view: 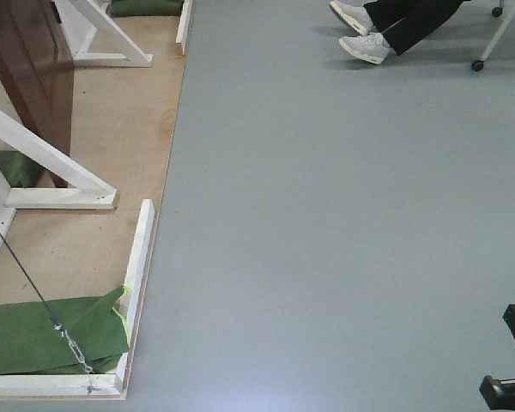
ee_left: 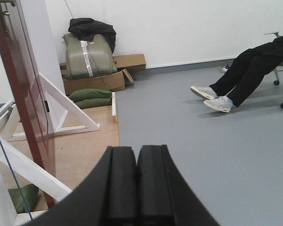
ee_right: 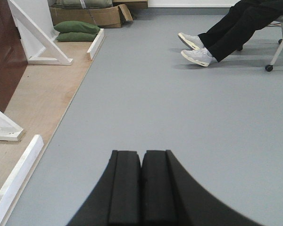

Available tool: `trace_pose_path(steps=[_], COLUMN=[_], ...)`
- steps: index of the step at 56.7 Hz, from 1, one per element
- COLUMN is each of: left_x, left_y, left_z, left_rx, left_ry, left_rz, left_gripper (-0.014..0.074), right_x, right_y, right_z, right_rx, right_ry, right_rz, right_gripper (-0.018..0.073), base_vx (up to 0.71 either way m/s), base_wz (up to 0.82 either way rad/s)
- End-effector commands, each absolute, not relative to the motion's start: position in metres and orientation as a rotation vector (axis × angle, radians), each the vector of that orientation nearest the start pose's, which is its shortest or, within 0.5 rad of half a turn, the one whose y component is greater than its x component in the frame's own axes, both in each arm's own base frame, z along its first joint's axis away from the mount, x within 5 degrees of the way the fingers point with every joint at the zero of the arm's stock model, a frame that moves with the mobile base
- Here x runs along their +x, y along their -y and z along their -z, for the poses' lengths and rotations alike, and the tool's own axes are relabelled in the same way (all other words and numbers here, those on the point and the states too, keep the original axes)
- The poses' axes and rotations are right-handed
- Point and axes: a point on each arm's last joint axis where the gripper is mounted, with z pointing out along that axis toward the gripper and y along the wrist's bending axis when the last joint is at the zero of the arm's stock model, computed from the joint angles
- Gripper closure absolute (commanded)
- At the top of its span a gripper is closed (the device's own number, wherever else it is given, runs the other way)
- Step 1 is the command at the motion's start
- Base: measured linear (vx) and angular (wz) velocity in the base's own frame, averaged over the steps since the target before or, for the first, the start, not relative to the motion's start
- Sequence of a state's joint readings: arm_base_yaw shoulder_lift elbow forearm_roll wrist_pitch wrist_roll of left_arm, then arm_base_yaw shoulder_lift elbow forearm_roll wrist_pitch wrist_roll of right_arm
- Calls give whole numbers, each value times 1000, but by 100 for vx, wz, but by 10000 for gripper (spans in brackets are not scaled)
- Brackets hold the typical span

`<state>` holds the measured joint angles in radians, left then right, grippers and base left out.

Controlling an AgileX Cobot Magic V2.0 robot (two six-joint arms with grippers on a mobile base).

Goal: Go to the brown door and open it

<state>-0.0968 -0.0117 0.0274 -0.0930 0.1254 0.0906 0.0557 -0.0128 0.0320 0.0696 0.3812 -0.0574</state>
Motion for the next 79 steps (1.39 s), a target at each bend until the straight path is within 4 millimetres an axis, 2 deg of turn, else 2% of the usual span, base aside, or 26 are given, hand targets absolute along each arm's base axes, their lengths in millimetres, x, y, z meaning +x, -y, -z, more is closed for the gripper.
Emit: trace_pose_path(steps=[1, 40, 79], left_x=[55, 55, 55], left_y=[6, 6, 6], left_z=[-207, -207, -207], left_rx=[61, 61, 61], left_ry=[-1516, -1516, -1516], left_rz=[100, 100, 100], left_gripper=[600, 600, 600], right_x=[54, 54, 54], right_y=[-5, -5, -5], right_z=[-175, -175, -175], right_rx=[-66, -65, -65], right_ry=[-1803, -1800, -1800], right_rz=[-55, -54, -54], right_gripper=[559, 559, 559], base_vx=[0, 5, 31], base_wz=[0, -1, 1])
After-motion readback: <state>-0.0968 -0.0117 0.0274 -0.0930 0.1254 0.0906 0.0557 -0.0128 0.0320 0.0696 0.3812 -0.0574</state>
